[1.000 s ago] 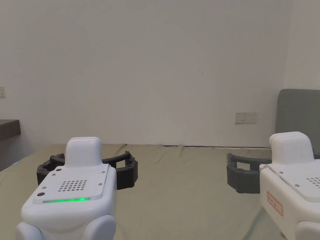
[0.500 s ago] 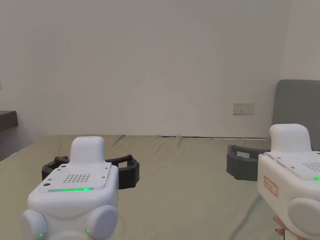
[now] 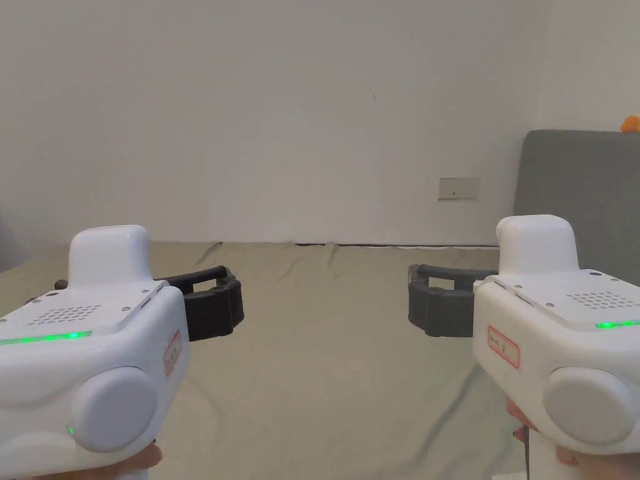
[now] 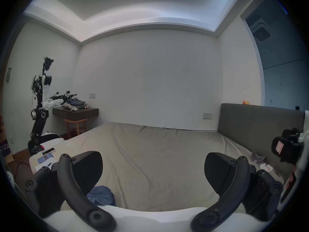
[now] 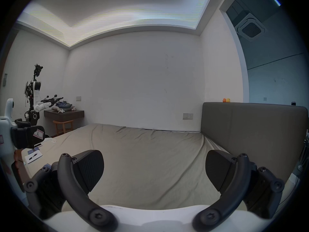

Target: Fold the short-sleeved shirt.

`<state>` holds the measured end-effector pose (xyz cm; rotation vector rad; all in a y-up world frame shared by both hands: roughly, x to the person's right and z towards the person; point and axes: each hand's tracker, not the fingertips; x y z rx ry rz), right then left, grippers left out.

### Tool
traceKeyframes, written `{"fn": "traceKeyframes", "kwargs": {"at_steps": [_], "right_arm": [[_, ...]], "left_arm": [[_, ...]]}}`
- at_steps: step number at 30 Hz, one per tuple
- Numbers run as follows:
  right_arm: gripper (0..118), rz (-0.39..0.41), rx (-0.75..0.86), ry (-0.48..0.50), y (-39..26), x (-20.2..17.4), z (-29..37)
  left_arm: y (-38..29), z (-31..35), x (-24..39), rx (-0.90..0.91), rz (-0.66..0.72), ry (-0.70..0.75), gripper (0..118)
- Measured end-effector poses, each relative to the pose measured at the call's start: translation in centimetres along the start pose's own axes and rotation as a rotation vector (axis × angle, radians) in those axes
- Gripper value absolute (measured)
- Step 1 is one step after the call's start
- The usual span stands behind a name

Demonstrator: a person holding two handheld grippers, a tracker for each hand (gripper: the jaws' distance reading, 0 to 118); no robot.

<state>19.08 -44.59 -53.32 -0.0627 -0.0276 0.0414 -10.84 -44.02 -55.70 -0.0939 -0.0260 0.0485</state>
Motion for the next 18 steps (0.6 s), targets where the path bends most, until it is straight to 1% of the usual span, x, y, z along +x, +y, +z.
{"fn": "traceKeyframes", "kwargs": {"at_steps": [2, 4, 8, 10, 13, 17, 18], "right_arm": [[118, -0.033, -0.012, 0.018, -0.1, -0.1, 0.2], [118, -0.064, -0.02, 0.014, 0.0, -0.3, 0.4], [118, -0.113, -0.041, 0.023, 0.4, -0.2, 0.7], [118, -0.123, -0.074, 0.016, 0.9, -0.2, 0.9], [118, -0.101, -0.109, -0.039, 1.3, -0.7, 0.8], [118, -0.044, -0.121, -0.16, 1.2, -1.6, 0.7], [118, -0.043, -0.115, -0.156, 1.1, -1.8, 0.6]], "left_arm": [[0.0, 0.3, 0.1, -0.005, 0.009, -0.01, 118], [-0.2, 0.7, 0.2, -0.002, 0.016, -0.019, 118], [-0.1, 1.5, 0.5, -0.007, -0.021, -0.021, 118], [-0.1, 1.8, 0.5, -0.008, -0.034, -0.02, 118], [0.1, 2.2, 0.2, 0.0, -0.016, -0.002, 118], [0.5, 2.2, -0.4, -0.021, 0.024, -0.03, 118], [0.5, 2.3, -0.4, -0.022, 0.028, -0.033, 118]]}}
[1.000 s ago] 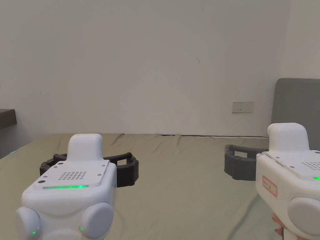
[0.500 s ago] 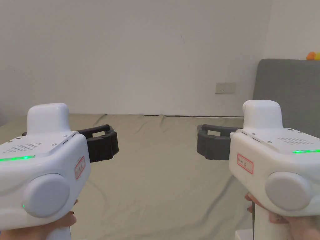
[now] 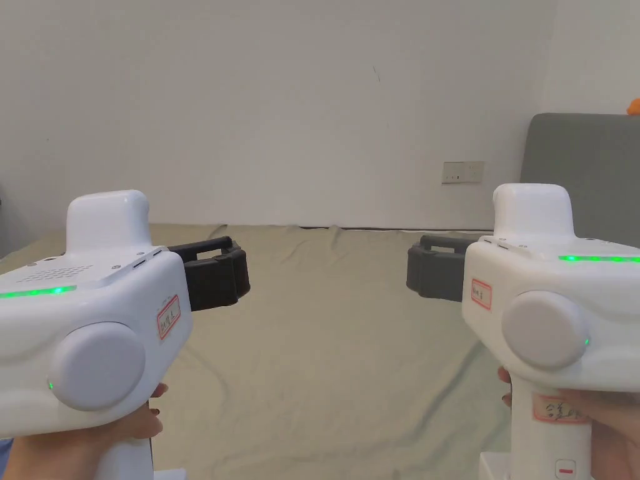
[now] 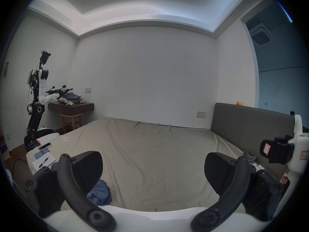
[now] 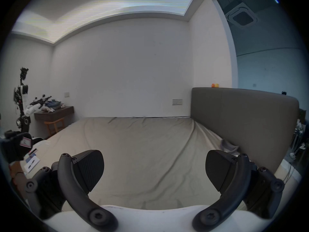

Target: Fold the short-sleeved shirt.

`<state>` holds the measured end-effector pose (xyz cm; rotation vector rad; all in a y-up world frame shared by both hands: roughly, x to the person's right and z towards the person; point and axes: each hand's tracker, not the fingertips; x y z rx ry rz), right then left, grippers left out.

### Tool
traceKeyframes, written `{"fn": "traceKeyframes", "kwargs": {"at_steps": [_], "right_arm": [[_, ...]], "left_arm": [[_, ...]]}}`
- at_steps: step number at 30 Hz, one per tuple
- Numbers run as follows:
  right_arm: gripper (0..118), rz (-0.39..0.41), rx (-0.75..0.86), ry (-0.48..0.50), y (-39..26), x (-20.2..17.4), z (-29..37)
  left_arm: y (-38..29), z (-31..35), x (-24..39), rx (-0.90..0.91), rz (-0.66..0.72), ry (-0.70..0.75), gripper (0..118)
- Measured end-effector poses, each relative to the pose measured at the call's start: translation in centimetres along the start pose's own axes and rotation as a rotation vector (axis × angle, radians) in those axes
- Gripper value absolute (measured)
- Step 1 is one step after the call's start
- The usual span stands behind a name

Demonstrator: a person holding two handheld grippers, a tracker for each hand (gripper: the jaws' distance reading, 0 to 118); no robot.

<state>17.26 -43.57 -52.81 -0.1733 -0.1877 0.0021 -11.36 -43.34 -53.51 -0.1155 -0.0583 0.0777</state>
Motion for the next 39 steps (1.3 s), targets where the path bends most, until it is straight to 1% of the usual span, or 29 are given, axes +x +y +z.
{"fn": "traceKeyframes", "kwargs": {"at_steps": [3, 9, 13, 17, 20, 22, 26, 30, 33, 36, 37, 38, 39], "right_arm": [[118, 0.009, 0.009, 0.019, -0.2, 0.0, 0.1], [118, -0.014, 0.031, 0.06, -0.1, 0.4, 0.9], [118, -0.014, 0.042, 0.05, -0.2, 0.6, 1.2], [118, 0.003, 0.058, 0.058, -0.4, 0.9, 1.4], [118, 0.009, 0.063, 0.044, -0.3, 0.9, 1.3], [118, 0.007, 0.065, 0.043, -0.3, 0.9, 1.3], [118, -0.006, 0.079, 0.041, -0.6, 0.8, 1.5], [118, -0.013, 0.111, 0.04, -1.1, 0.8, 1.8], [118, 0.009, 0.13, 0.014, -1.6, 0.7, 1.8], [118, 0.027, 0.143, -0.011, -2.1, 0.6, 1.5], [118, 0.024, 0.147, -0.02, -2.2, 0.6, 1.4], [118, 0.0, 0.17, -0.031, -2.4, 0.6, 1.5], [118, -0.048, 0.223, 0.011, -2.7, 0.9, 1.6]], "left_arm": [[0.1, -0.1, 0.1, 0.006, -0.005, -0.004, 118], [-0.2, -0.2, 0.7, -0.008, -0.061, -0.01, 118], [-0.8, -0.3, 0.9, -0.005, -0.071, 0.005, 118], [-1.0, -0.4, 0.7, -0.036, -0.07, -0.046, 118], [-1.3, -0.8, 0.5, -0.043, -0.073, -0.041, 118], [-1.4, -0.7, 0.5, -0.037, -0.077, -0.039, 118], [-1.7, -0.6, 0.3, -0.042, -0.086, -0.085, 118], [-2.0, -1.1, 0.0, -0.043, -0.043, -0.039, 118], [-2.4, -1.4, -0.3, 0.005, -0.057, 0.038, 118], [-2.9, -1.3, -0.3, 0.032, -0.07, 0.047, 118], [-2.9, -1.3, -0.4, 0.028, -0.072, 0.041, 118], [-2.9, -1.3, -0.3, 0.006, -0.076, 0.024, 118], [-2.8, -1.5, -0.3, -0.042, -0.071, 0.003, 118]]}}
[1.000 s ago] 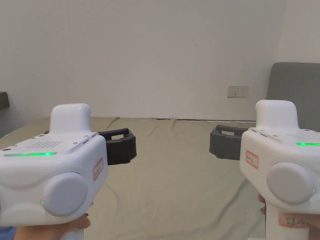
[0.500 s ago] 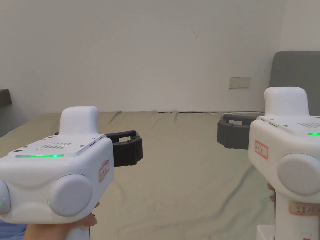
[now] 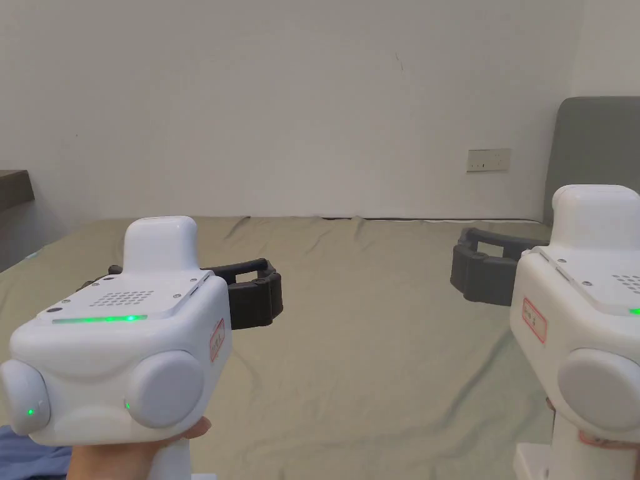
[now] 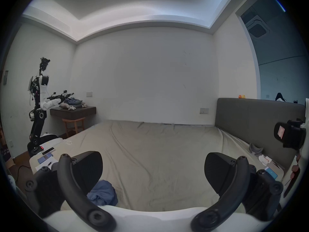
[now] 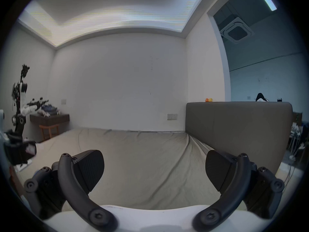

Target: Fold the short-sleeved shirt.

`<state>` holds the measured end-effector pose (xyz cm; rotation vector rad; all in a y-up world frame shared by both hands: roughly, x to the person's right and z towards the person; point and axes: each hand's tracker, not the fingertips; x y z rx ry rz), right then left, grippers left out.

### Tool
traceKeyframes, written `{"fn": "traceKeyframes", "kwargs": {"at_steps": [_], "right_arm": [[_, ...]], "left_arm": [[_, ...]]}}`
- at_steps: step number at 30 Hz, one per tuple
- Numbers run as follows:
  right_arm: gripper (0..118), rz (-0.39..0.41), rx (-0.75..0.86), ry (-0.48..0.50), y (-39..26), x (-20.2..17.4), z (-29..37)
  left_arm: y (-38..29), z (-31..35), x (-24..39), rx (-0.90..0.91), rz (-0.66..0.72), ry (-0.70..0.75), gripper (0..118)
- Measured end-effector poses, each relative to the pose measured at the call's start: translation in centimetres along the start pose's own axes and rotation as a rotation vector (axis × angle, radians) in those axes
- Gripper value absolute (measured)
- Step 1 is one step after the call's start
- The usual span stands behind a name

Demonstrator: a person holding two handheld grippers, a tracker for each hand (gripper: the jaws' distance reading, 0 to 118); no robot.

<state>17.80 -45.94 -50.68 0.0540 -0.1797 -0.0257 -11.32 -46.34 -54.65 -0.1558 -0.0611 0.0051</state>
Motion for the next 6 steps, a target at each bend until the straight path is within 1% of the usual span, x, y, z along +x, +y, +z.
{"fn": "traceKeyframes", "kwargs": {"at_steps": [1, 2, 3, 5, 6], "right_arm": [[118, -0.052, 0.034, 0.025, -0.19, 0.37, 0.15], [118, -0.085, 0.06, 0.035, -0.32, 0.63, 0.32], [118, -0.106, 0.077, 0.002, -0.32, 0.66, 0.39], [118, -0.1, 0.048, -0.018, -0.02, 0.84, 0.23], [118, -0.113, 0.002, 0.004, 0.23, 1.14, 0.05]], "left_arm": [[0.04, -0.08, 0.02, -0.02, 0.008, -0.013, 118], [0.01, -0.05, 0.03, -0.023, 0.02, -0.025, 118], [-0.04, 0.27, 0.04, -0.002, 0.025, -0.041, 118], [-0.15, 0.63, 0.07, 0.04, 0.03, -0.058, 118], [0.03, 0.63, 0.15, 0.034, 0.027, -0.049, 118]]}}
